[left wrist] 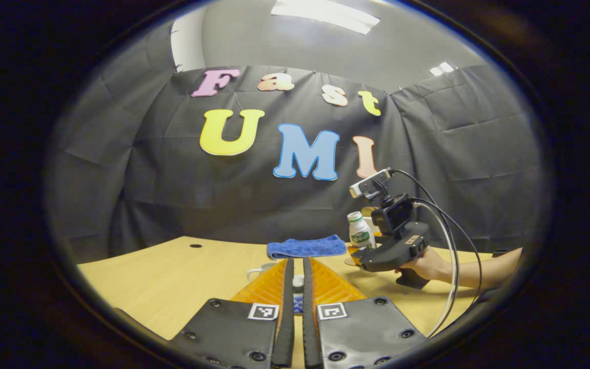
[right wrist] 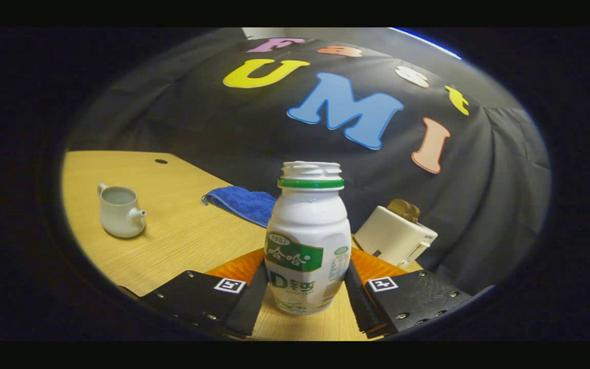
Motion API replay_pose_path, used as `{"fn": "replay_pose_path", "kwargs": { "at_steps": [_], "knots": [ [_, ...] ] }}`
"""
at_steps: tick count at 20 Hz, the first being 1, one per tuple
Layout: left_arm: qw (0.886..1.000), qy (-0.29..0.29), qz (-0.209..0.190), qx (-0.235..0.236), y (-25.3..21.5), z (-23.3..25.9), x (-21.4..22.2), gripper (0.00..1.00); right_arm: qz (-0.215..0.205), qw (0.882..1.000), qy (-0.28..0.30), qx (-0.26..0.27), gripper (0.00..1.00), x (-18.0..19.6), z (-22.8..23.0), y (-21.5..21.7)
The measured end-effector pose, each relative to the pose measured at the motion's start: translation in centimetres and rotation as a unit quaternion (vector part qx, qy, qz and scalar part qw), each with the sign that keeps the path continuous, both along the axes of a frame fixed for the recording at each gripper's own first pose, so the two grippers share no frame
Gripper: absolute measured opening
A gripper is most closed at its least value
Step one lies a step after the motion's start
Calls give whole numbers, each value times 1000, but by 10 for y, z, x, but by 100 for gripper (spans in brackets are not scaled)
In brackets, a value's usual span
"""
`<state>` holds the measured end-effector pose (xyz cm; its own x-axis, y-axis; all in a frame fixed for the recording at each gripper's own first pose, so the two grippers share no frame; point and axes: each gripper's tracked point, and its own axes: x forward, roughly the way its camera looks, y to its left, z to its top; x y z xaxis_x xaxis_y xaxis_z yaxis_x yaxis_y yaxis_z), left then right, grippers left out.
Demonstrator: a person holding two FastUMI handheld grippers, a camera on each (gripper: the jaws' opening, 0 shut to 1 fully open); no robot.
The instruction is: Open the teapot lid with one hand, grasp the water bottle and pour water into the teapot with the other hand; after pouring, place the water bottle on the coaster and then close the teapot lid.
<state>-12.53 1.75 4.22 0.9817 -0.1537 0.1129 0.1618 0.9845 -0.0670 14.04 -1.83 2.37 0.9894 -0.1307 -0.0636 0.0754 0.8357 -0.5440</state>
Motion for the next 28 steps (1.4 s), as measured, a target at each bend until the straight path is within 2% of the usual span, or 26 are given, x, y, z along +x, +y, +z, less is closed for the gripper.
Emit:
{"fn": "replay_pose_path", "kwargs": {
  "at_steps": [1, 5, 8, 12, 14, 15, 20, 22, 24, 25, 26, 28],
  "knots": [
    [1000, 1, 0, -1, 1, -2, -4, 17, 8, 1000, -1, -29, 72, 0, 1, 7],
    [1000, -1, 5, -6, 9, -6, -23, 17, 37, 991, 6, -128, 72, 1, -2, 34],
    [1000, -13, 15, -3, 20, -3, -28, 17, 54, 983, 1, -176, 72, 4, -1, 52],
    [1000, -9, 20, -5, 26, -11, -28, 13, 69, 976, 7, -206, 72, 8, -8, 72],
    [1000, -6, 22, 1, 28, -15, -30, 17, 72, 972, 8, -223, 72, 9, -11, 77],
    [1000, -6, 24, 3, 29, -15, -32, 13, 74, 970, 9, -233, 72, 9, -12, 80],
    [1000, -14, 26, 6, 30, -12, -34, 13, 76, 963, 17, -257, 72, 14, -19, 82],
    [999, -16, 27, 6, 32, -11, -34, 17, 77, 960, 17, -269, 72, 15, -19, 83],
    [999, -16, 29, 7, 33, -11, -35, 17, 77, 953, 12, -292, 72, 16, -14, 84],
    [999, -16, 29, 6, 33, -11, -35, 13, 76, 949, 8, -307, 72, 16, -12, 85],
    [999, -15, 29, 7, 33, -12, -34, 17, 75, 944, 5, -321, 72, 19, -11, 85],
    [999, -15, 29, 7, 33, -12, -33, 17, 73, 934, 3, -350, 72, 18, -9, 87]
  ]
}}
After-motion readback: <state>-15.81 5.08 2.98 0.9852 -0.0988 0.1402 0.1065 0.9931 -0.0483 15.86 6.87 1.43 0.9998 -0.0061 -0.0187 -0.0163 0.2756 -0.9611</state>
